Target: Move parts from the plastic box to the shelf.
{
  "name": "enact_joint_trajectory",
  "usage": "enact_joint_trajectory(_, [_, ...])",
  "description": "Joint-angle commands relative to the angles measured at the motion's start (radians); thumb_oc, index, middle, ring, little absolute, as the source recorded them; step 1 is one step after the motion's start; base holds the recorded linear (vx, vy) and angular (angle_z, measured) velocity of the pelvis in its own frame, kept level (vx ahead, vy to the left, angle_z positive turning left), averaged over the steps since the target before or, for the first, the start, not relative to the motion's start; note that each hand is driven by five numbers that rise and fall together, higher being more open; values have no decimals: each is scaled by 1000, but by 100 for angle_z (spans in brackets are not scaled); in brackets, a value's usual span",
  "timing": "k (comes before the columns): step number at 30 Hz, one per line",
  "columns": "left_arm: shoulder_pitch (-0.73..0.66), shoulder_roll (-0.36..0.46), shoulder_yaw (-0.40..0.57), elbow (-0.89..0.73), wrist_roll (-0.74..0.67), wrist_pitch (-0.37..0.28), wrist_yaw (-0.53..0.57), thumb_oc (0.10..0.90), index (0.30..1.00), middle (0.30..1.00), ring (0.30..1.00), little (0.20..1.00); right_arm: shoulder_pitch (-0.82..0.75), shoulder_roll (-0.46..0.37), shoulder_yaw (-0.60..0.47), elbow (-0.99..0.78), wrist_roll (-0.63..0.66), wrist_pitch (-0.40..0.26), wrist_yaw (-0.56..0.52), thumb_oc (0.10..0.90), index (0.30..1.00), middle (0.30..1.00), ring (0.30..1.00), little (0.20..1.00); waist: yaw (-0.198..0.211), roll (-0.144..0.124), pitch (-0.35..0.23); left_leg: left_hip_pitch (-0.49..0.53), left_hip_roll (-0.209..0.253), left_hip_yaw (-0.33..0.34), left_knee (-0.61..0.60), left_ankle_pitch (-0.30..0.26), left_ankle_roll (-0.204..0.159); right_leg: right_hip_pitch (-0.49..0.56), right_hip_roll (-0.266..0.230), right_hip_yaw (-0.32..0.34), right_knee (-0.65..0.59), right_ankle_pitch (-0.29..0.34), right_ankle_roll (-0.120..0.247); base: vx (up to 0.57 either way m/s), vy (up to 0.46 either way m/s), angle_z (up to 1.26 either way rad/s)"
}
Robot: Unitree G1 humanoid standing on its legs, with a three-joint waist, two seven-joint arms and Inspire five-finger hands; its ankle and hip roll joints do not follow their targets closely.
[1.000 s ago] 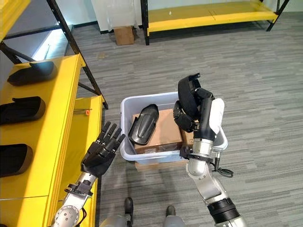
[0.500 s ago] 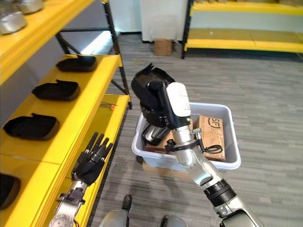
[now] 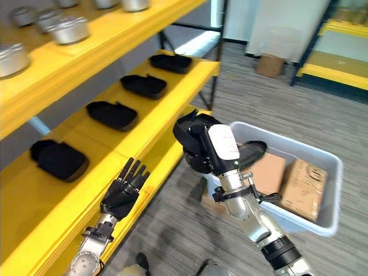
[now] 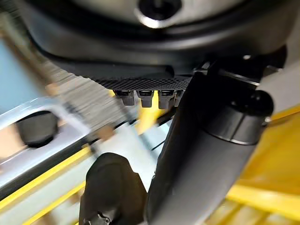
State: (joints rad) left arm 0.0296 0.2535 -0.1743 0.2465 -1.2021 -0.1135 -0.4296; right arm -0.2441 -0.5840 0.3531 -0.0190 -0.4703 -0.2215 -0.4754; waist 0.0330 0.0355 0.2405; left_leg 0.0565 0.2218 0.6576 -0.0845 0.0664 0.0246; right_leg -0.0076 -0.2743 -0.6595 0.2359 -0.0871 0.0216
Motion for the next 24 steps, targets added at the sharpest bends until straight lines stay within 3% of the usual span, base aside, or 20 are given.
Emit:
enact_joint_trajectory(1, [-12, 15, 5, -126, 31, -86, -61, 900, 1000, 1000, 1000, 1000, -158, 58, -5, -131, -32, -89, -119, 400, 300, 300, 300, 300, -4, -6, -85, 65, 62, -61, 44, 68, -154, 150, 90, 7, -58, -19, 27, 114, 479, 144])
enact_joint_trajectory(5, [6, 19, 20, -146, 18, -104, -20, 900, 1000, 1000, 1000, 1000, -159, 71, 5, -160, -53, -87, -117, 400, 300, 300, 300, 300, 36, -5, -97, 50, 29, -67, 17, 48, -131, 171, 72, -26, -90, 9, 58, 64, 258, 46])
enact_joint_trajectory(11, [34, 20, 62, -162, 5, -106, -29, 900, 1000, 1000, 1000, 1000, -198, 87, 17, -193, -94, -64, -109, 400, 300, 300, 300, 300, 110, -17, -103, 20, -2, -100, 8, 51, -127, 212, 68, -69, -146, 61, 81, 61, 147, 30])
enact_joint_trajectory(20, [40, 21, 71, -164, 4, -91, -31, 900, 1000, 1000, 1000, 1000, -232, 95, 37, -228, -106, -24, -87, 400, 300, 300, 300, 300, 167, -37, -105, -7, -36, -126, 7, 35, -105, 245, 64, -95, -166, 77, 96, 25, 55, 17])
enact_joint_trajectory(24, [47, 15, 70, -168, -7, -87, -34, 900, 1000, 1000, 1000, 1000, -249, 108, 47, -237, -177, -18, -103, 400, 300, 300, 300, 300, 188, -39, -104, -13, -47, -130, 7, 28, -97, 252, 60, -110, -174, 84, 100, 17, 33, 9])
